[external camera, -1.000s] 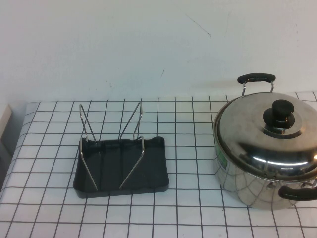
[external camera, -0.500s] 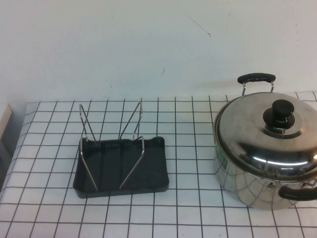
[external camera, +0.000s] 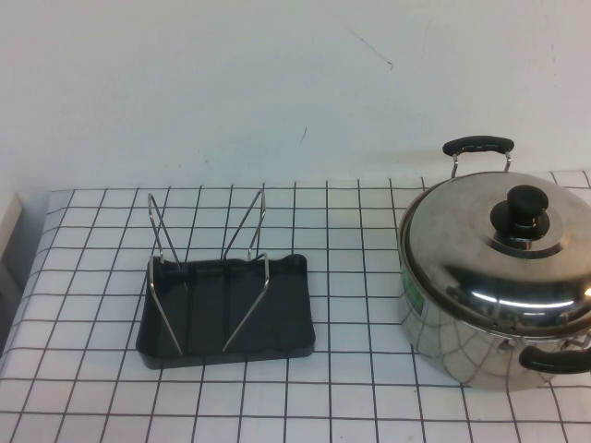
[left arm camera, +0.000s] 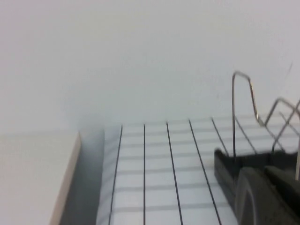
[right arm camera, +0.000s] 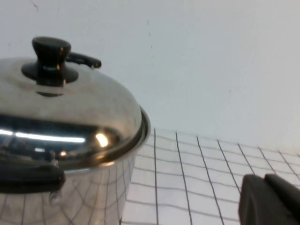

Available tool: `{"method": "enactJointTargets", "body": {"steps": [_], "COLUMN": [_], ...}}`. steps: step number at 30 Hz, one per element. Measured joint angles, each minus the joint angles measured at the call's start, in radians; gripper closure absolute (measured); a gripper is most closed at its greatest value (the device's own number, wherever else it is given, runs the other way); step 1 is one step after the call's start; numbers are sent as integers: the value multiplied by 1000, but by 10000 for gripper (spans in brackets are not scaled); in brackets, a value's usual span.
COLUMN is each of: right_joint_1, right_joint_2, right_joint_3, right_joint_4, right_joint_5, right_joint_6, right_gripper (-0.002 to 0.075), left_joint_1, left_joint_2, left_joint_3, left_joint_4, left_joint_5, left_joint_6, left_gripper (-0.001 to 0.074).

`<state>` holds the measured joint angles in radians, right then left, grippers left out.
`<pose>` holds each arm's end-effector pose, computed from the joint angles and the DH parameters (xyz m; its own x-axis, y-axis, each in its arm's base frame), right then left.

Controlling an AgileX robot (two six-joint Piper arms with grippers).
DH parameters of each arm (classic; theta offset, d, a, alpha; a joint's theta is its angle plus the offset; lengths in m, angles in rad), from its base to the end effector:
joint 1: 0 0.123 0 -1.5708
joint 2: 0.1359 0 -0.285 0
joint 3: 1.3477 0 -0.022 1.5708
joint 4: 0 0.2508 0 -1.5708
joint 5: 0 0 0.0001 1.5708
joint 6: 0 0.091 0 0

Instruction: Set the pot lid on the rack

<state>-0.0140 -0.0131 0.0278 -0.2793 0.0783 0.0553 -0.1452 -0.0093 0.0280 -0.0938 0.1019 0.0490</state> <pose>0.0566 -0.0028 0.1977 -0.0106 -0.2212 -0.9752 0.0341 0.9746 -0.2214 0.0562 -0.0091 0.1950 -0.0394 -0.0390 -0.9985 0.1525 0.9873 -0.0446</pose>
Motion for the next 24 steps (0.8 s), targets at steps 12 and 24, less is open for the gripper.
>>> {"method": "enactJointTargets", "body": {"steps": [12,24], "right_joint_1": [0,0], "right_joint_2": [0,0], "right_joint_3": [0,-30], "right_joint_4": [-18,121], "right_joint_5": [-658,-693], "right_joint_6": [-10,-65], "right_gripper": [729,729], "left_joint_1": [0,0], "left_joint_2": [0,-6], "left_joint_3": [0,-2], "left_joint_4": [0,2], "left_joint_5": [-646,-816], "left_joint_6": [0,-18], "left_gripper": [738,738]}}
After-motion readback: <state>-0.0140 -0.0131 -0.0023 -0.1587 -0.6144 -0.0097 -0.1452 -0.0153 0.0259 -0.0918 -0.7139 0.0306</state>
